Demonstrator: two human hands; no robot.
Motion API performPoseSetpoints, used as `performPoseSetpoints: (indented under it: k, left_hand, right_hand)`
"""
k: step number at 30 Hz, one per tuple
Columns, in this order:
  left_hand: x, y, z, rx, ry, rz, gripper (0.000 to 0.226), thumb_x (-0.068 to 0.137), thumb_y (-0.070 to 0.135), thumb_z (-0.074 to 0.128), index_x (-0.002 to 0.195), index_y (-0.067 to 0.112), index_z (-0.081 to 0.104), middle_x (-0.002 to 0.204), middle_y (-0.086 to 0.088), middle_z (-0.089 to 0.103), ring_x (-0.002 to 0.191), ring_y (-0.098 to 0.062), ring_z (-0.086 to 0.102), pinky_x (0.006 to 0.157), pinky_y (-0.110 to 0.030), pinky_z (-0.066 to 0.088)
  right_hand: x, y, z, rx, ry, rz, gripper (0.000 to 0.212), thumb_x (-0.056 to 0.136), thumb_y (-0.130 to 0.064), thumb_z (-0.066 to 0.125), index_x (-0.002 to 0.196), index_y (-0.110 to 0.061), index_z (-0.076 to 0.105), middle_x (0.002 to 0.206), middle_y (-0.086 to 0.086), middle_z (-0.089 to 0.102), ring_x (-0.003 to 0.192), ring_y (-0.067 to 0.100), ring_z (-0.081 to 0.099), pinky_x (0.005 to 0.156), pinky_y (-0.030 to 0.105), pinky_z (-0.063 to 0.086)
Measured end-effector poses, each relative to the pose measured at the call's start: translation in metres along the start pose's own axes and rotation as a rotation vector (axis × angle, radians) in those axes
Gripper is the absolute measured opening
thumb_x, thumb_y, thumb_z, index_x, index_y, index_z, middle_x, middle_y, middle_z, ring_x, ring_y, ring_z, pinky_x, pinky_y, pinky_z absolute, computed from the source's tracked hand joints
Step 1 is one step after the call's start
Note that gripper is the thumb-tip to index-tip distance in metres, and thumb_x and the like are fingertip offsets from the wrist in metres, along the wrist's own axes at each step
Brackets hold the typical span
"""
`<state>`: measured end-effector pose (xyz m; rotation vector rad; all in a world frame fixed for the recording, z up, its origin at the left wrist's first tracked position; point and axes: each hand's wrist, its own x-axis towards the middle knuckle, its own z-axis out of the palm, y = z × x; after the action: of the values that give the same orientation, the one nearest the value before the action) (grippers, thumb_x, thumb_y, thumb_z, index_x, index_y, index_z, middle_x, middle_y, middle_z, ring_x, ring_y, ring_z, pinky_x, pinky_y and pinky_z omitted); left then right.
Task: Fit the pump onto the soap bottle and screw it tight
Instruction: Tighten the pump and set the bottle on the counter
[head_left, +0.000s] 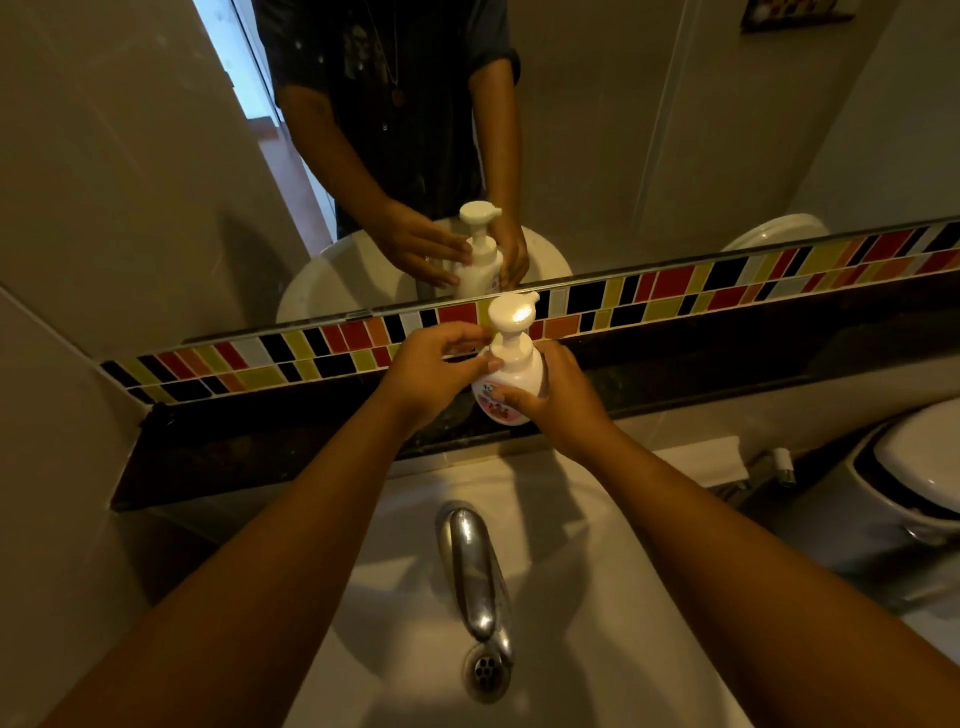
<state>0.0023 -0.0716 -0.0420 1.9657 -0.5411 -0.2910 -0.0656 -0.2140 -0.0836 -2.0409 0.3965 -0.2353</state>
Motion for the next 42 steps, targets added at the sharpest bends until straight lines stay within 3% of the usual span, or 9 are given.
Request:
performPoseSetpoints:
  k: [4, 7, 13, 19, 25, 28, 34, 38, 42]
  left_hand:
    - [0.002, 0.002, 0.015, -0.029, -0.041, 0.005, 0.056, 0.078, 0.019, 0.076, 0.131, 0.020, 0.056, 0.130, 0.000, 0.061, 0.116, -0.015, 0.055, 0.087, -0.029, 0.049]
    - [0.006, 0.004, 0.025, -0.027, -0.032, -0.017, 0.061, 0.077, 0.022, 0.078, 0.133, 0.017, 0.053, 0.133, -0.005, 0.059, 0.121, -0.022, 0.055, 0.094, -0.038, 0.049]
    - [0.008, 0.002, 0.022, -0.004, 0.046, -0.006, 0.061, 0.074, 0.022, 0.080, 0.129, 0.019, 0.055, 0.132, -0.002, 0.059, 0.116, -0.017, 0.054, 0.084, -0.028, 0.048]
    - [0.004, -0.004, 0.011, 0.035, 0.028, -0.002, 0.044, 0.079, 0.020, 0.075, 0.121, 0.016, 0.061, 0.119, -0.001, 0.065, 0.111, -0.019, 0.061, 0.082, -0.026, 0.052]
    - [0.005, 0.003, 0.028, 0.008, 0.066, -0.011, 0.059, 0.073, 0.024, 0.081, 0.126, 0.016, 0.055, 0.124, -0.004, 0.063, 0.112, -0.020, 0.059, 0.086, -0.034, 0.052]
    - [0.007, 0.005, 0.032, 0.015, 0.097, -0.021, 0.060, 0.074, 0.022, 0.081, 0.126, 0.016, 0.053, 0.126, -0.006, 0.061, 0.114, -0.020, 0.056, 0.084, -0.031, 0.048]
    - [0.011, 0.004, 0.022, 0.012, -0.036, -0.028, 0.064, 0.078, 0.020, 0.077, 0.135, 0.019, 0.049, 0.134, -0.003, 0.058, 0.120, -0.022, 0.054, 0.087, -0.031, 0.047]
    - [0.014, 0.009, 0.013, 0.051, -0.130, -0.022, 0.064, 0.080, 0.019, 0.075, 0.138, 0.019, 0.047, 0.137, -0.004, 0.057, 0.125, -0.023, 0.053, 0.097, -0.037, 0.047]
    - [0.013, 0.011, 0.013, 0.066, -0.147, -0.021, 0.063, 0.082, 0.019, 0.073, 0.139, 0.019, 0.045, 0.138, -0.004, 0.055, 0.126, -0.022, 0.052, 0.093, -0.032, 0.045]
  right_hand:
    - [0.000, -0.003, 0.000, 0.001, 0.003, 0.000, 0.067, 0.077, -0.029, 0.073, 0.134, -0.015, 0.042, 0.142, 0.010, 0.045, 0.126, 0.029, 0.050, 0.102, 0.047, 0.047]
    - [0.000, -0.003, 0.000, 0.003, -0.005, -0.012, 0.064, 0.078, -0.027, 0.072, 0.134, -0.014, 0.043, 0.142, 0.011, 0.044, 0.126, 0.029, 0.049, 0.102, 0.047, 0.046]
    - [0.001, 0.000, 0.000, -0.018, -0.012, -0.008, 0.067, 0.077, -0.031, 0.073, 0.134, -0.016, 0.041, 0.140, 0.009, 0.044, 0.124, 0.027, 0.051, 0.099, 0.044, 0.049]
    - [0.002, 0.002, 0.000, -0.012, -0.012, -0.017, 0.067, 0.076, -0.031, 0.074, 0.132, -0.016, 0.043, 0.138, 0.010, 0.046, 0.122, 0.028, 0.052, 0.096, 0.041, 0.049]
    - [0.002, 0.004, 0.000, -0.013, -0.009, -0.023, 0.065, 0.077, -0.032, 0.073, 0.132, -0.018, 0.043, 0.139, 0.009, 0.046, 0.122, 0.026, 0.052, 0.094, 0.039, 0.048]
    - [0.002, 0.006, 0.001, -0.010, -0.013, -0.035, 0.064, 0.078, -0.033, 0.072, 0.132, -0.019, 0.042, 0.139, 0.008, 0.045, 0.123, 0.026, 0.052, 0.093, 0.036, 0.046]
    - [0.003, 0.004, -0.003, 0.008, -0.053, -0.029, 0.065, 0.078, -0.032, 0.072, 0.134, -0.017, 0.041, 0.140, 0.009, 0.044, 0.123, 0.028, 0.051, 0.100, 0.047, 0.048]
    - [0.005, 0.004, -0.006, 0.012, -0.090, -0.031, 0.064, 0.078, -0.031, 0.072, 0.132, -0.017, 0.042, 0.139, 0.009, 0.046, 0.122, 0.028, 0.052, 0.100, 0.050, 0.048]
    - [0.004, 0.003, -0.006, 0.015, -0.090, -0.025, 0.064, 0.078, -0.031, 0.073, 0.132, -0.018, 0.041, 0.139, 0.009, 0.045, 0.123, 0.028, 0.052, 0.100, 0.050, 0.048]
